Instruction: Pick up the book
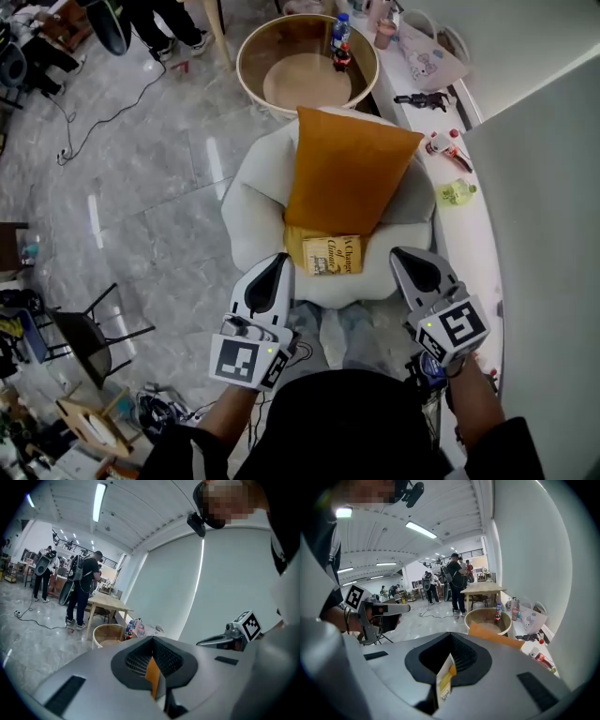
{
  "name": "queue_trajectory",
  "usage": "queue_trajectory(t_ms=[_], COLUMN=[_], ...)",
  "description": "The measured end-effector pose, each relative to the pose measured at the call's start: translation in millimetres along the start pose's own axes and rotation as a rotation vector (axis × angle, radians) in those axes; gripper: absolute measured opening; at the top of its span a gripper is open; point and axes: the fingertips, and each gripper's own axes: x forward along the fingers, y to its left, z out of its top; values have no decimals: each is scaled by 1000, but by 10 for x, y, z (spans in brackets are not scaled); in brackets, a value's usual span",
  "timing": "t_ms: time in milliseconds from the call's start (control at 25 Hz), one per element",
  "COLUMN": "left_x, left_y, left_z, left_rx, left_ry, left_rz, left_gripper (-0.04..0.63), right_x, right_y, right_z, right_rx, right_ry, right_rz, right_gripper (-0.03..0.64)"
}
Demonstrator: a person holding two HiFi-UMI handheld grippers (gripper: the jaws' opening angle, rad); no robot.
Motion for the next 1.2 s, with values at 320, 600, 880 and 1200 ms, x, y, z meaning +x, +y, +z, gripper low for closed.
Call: queue_trajectory(t_ms=[320, 600, 880, 1200], left_x=[392, 449, 497, 442], left_y=[-232, -206, -78, 23], left_z=[-449, -869, -1239, -1787], left_rx=[37, 21, 19, -12], left_ry=[81, 149, 188, 249], left_rz=[14, 35, 44, 60], left_gripper=[9, 9, 9, 9], right_x=[96, 293, 616, 947], right_y=[-484, -603, -675, -711], right_z=[-576, -1211, -1875, -2848], right_rx=[102, 253, 299, 391], right_ry=[38, 86, 165, 271], right_rz=[28, 91, 79, 91], right_gripper=[9, 11, 11, 74])
